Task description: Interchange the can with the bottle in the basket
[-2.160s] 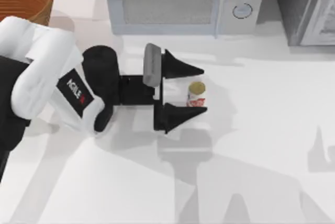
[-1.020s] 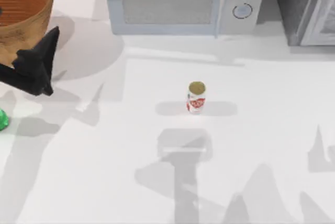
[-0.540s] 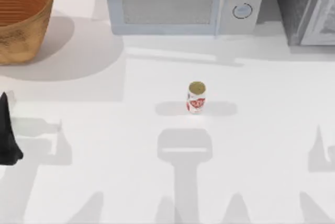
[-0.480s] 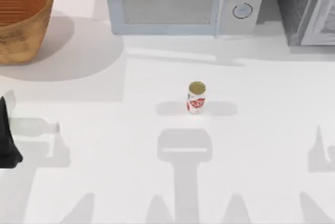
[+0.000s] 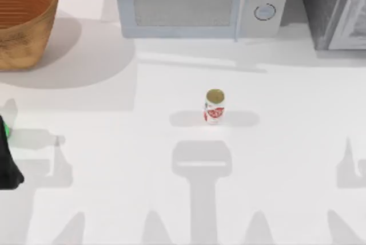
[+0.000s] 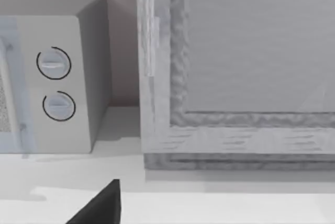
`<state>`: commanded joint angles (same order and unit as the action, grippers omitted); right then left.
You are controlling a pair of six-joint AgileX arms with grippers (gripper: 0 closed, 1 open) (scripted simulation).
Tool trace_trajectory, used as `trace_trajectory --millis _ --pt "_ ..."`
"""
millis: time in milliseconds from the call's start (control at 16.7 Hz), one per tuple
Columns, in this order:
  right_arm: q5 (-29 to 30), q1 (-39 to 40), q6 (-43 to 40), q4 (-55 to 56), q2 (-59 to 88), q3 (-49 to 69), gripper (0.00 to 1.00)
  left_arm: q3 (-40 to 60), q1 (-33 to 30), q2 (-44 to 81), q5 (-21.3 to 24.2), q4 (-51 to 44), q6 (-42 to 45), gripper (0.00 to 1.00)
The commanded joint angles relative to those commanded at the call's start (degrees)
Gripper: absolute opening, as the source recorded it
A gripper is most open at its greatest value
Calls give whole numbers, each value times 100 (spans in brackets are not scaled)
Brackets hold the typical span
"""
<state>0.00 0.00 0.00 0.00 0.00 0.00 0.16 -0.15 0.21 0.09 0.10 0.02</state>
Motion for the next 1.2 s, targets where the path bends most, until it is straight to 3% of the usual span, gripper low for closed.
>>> trace_trajectory --millis 240,480,1200 --pt "0 0 0 0 0 0 100 -53 102 349 22 233 16 100" --pt "0 0 0 0 0 0 100 -86 360 1539 197 1194 78 100" --pt "0 0 0 0 0 0 100 200 1311 7380 1400 6445 349 100"
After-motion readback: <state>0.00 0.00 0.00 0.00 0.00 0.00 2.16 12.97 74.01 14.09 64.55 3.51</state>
